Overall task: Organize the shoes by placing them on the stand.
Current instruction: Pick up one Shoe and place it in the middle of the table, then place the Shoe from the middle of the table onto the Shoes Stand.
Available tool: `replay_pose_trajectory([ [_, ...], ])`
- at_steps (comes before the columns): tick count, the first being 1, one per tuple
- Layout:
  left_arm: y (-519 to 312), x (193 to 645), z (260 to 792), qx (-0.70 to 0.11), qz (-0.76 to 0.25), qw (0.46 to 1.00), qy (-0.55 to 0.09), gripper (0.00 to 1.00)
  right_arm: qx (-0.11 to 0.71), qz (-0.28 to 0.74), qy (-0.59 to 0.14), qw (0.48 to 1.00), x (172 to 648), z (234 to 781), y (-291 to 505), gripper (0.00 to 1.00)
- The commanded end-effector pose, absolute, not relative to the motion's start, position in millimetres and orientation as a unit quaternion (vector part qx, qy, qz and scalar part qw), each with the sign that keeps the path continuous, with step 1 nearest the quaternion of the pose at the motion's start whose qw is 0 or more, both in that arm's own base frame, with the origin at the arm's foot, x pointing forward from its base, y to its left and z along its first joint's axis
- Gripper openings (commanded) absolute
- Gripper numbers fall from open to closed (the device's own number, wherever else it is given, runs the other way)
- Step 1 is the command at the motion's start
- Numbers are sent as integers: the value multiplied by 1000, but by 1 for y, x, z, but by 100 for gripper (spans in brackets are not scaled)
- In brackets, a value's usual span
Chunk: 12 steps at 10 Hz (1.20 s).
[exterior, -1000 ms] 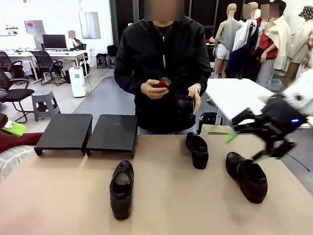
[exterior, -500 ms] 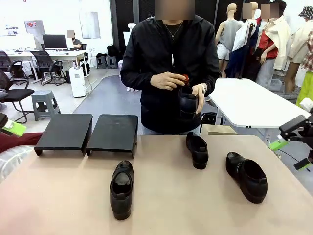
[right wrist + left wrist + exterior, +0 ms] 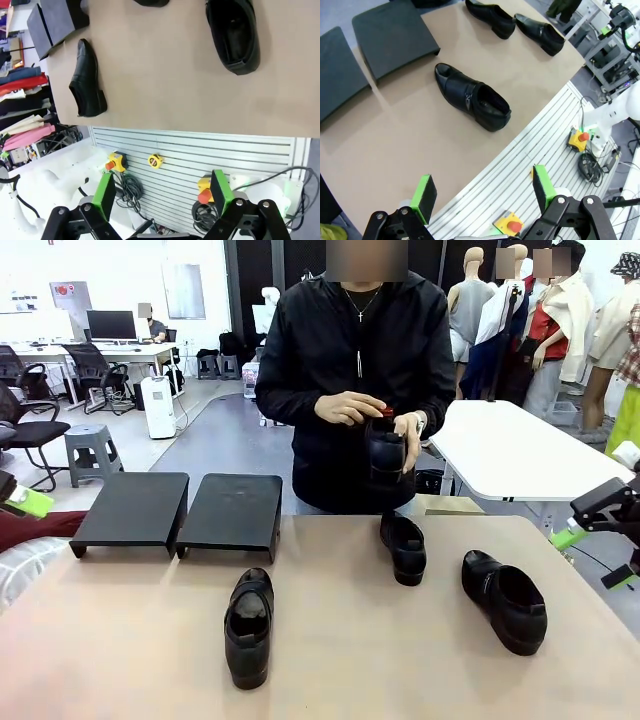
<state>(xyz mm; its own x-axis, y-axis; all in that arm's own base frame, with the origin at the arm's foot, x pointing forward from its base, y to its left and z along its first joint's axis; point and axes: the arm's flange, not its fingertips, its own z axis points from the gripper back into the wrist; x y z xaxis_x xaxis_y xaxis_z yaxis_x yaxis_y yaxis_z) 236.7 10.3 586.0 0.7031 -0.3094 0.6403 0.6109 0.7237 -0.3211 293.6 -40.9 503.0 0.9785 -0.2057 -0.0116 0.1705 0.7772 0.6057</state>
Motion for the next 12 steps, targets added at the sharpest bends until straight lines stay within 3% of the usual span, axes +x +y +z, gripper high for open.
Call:
replay_pose_trajectory([
  [1,11,238,586,-274,-268,878,-287,100,321,-109,-20,941,293,507,-39,100],
  [9,10,237,586,-265,-260,884,-284,100,321,-109,-20,941,293,507,-39,100],
  [10,-22,235,602,-286,-148,921,-218,100,321,-109,-20,941,293,507,-39,100],
  [12,-148,222,620,-177,-81,968,-161,100,321,-109,-20,941,293,507,-39,100],
])
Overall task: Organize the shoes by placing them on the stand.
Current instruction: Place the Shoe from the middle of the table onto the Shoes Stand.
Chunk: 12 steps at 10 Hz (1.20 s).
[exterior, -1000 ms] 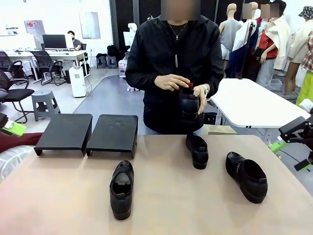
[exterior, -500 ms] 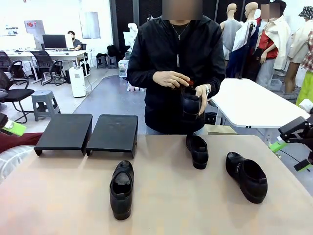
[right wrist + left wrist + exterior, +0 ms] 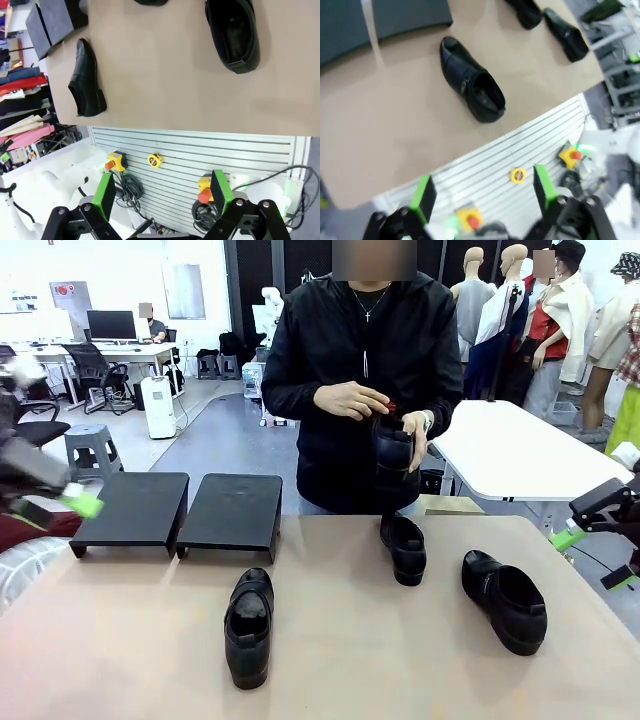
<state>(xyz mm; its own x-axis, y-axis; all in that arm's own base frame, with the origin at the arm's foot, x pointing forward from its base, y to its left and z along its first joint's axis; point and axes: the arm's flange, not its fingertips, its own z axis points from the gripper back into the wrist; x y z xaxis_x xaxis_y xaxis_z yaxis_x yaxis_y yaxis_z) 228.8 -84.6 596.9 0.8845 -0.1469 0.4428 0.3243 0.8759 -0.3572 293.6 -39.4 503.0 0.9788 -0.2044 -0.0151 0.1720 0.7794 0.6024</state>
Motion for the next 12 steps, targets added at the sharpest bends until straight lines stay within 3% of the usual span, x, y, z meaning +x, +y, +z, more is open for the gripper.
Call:
replay_pose_trajectory([
  [1,-204,232,613,-134,-70,980,-131,100,321,-109,-20,941,293,507,-39,100],
  [2,-246,245,601,-101,-66,987,-107,100,321,-109,-20,941,293,507,-39,100],
  [3,-288,257,583,-27,2,997,-78,100,321,-109,-20,941,293,507,-39,100],
  [4,-324,270,566,-10,38,996,-77,100,321,-109,-20,941,293,507,-39,100],
  [6,-355,296,540,-29,57,997,-40,100,321,-109,-20,941,293,507,-39,100],
  [7,-349,302,542,-11,56,997,-52,100,321,-109,-20,941,293,507,-39,100],
  [8,-349,276,531,-16,42,997,-60,100,321,-109,-20,941,293,507,-39,100],
  [10,-349,276,531,-16,42,997,-60,100,321,-109,-20,941,293,507,-39,100],
  [12,-351,329,509,-19,-17,998,-54,100,321,-109,-20,941,293,507,-39,100],
])
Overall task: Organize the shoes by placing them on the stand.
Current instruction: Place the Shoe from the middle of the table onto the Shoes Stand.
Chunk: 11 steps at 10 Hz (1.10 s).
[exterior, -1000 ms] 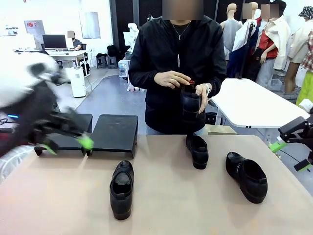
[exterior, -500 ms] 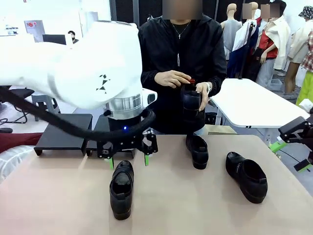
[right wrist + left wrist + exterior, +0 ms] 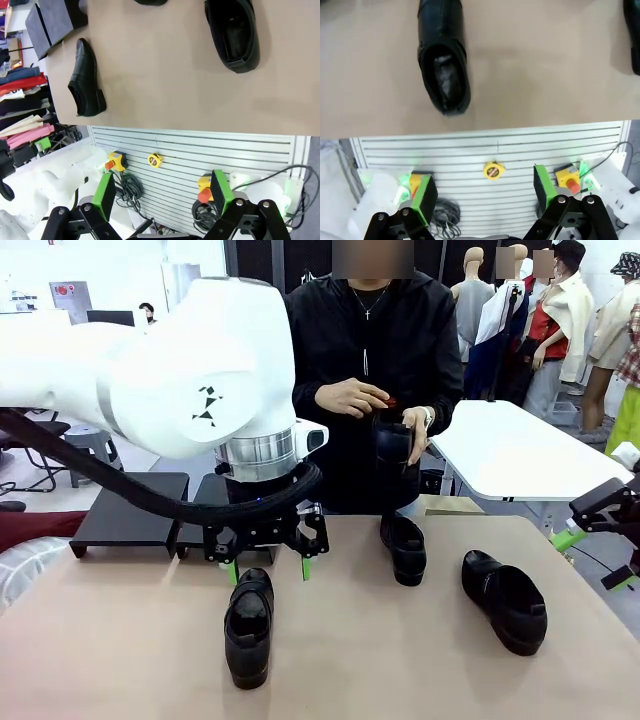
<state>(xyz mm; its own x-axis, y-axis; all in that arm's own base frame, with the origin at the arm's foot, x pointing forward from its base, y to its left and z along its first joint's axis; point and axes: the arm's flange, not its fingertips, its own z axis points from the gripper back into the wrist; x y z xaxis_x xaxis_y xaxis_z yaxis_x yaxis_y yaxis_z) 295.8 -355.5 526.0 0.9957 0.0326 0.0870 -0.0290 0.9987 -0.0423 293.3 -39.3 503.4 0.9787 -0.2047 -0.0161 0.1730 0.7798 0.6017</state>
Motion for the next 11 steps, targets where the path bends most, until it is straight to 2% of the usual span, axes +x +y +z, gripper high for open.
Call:
replay_pose_trajectory([
  [1,-347,353,483,-27,-39,996,-74,100,321,-109,-20,941,293,507,-39,100],
  [4,-348,380,421,-34,-5,998,-61,100,321,-109,-20,941,293,507,-39,100],
  [7,-354,397,371,-16,21,1000,-6,100,321,-109,-20,941,293,507,-39,100],
  [9,-356,404,351,-25,32,999,31,100,321,-109,-20,941,293,507,-39,100],
  [11,-354,410,345,-23,41,999,26,100,321,-109,-20,941,293,507,-39,100],
])
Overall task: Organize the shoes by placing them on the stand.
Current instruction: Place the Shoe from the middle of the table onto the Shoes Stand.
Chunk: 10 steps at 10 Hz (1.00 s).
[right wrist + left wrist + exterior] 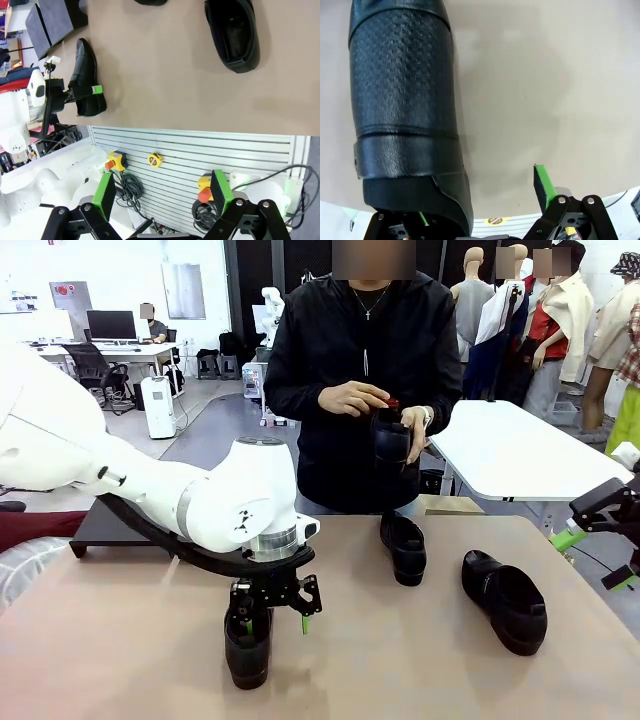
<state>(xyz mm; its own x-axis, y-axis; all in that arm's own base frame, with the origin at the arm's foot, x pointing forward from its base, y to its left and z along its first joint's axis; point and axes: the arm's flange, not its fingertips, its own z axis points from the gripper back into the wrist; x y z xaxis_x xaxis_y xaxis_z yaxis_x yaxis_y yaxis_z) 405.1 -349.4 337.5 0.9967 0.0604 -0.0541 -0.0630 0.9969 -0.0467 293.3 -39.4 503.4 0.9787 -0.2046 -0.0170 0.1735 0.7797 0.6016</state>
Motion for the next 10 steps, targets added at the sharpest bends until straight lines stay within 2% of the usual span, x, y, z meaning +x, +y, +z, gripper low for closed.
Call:
replay_pose_trajectory([
  [1,-353,413,346,-24,38,999,27,100,321,-109,-20,941,293,507,-39,100],
  [2,-353,412,347,-23,41,998,33,40,321,-109,-20,941,293,507,-39,100],
  [3,-353,411,347,-15,45,998,31,0,321,-109,-20,941,293,507,-39,100],
  [10,-353,401,349,2,26,999,37,0,321,-109,-20,941,293,507,-39,100],
])
